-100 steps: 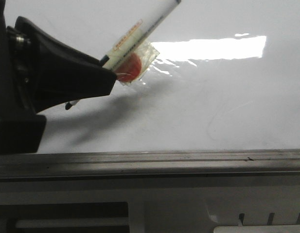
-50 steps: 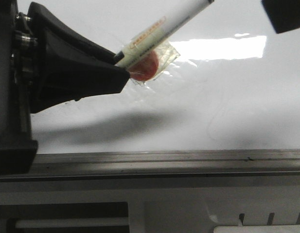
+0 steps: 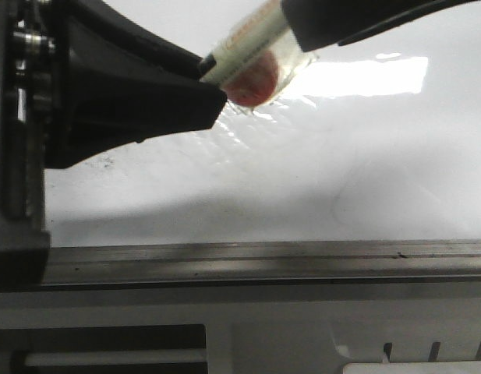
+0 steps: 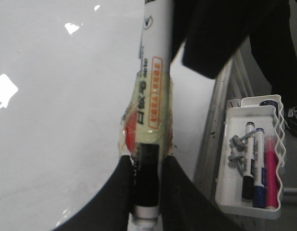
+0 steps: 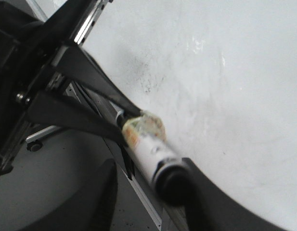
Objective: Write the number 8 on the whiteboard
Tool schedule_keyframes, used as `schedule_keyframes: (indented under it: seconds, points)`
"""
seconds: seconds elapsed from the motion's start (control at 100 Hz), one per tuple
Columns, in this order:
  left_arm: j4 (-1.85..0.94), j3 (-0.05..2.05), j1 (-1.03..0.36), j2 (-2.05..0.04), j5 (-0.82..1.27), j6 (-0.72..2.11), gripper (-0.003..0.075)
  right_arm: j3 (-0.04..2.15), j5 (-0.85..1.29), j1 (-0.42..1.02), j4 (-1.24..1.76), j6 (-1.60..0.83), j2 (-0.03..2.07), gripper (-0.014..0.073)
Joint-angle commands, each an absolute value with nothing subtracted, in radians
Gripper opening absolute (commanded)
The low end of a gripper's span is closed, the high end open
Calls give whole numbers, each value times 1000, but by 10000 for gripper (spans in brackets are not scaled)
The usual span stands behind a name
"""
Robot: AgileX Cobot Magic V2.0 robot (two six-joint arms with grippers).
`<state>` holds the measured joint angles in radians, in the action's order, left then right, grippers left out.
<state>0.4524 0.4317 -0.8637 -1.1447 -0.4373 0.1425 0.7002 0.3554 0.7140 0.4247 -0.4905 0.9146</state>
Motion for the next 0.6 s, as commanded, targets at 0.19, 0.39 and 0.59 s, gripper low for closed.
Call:
schedule_keyframes:
  seconds: [0.19,0.39,0.59]
  points:
    - [497,449,-869,-1130,-521,138,-20,746,274,715,486,-500,958,266]
    - [493,449,-869,-1130,-517,138,-20,746,291,715,498,-500,960,8]
    - [487,449,-869,-1130,-517,138,202,746,310,715,499,-500,960,-69]
